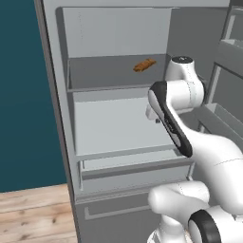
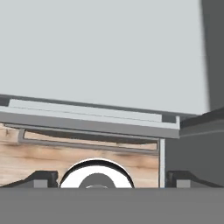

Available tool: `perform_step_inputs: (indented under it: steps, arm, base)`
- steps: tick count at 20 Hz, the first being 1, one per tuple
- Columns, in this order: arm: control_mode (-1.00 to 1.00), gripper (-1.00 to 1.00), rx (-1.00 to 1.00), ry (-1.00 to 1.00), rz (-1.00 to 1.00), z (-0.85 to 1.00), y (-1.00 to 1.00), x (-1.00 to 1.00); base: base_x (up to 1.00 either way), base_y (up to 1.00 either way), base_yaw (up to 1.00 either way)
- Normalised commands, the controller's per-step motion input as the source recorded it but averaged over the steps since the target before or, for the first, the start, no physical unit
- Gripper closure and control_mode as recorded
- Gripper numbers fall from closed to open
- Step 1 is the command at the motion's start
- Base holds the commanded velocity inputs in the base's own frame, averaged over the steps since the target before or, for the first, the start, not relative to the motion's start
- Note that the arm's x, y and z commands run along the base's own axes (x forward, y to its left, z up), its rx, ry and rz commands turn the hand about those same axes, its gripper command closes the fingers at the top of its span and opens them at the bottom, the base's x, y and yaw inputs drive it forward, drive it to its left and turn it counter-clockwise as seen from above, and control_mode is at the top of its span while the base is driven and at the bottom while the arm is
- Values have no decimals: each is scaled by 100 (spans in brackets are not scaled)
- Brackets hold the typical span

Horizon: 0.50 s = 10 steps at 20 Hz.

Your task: Fully open the fridge drawer.

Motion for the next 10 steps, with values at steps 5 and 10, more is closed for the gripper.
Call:
perform_step_inputs:
  steps: [5,10]
  arm:
    - [100,-100,0,0,0,0,0,0]
    - [100,-100,0,0,0,0,0,0]
  base:
    - [-66,-4,6]
    - [-32,-1,1]
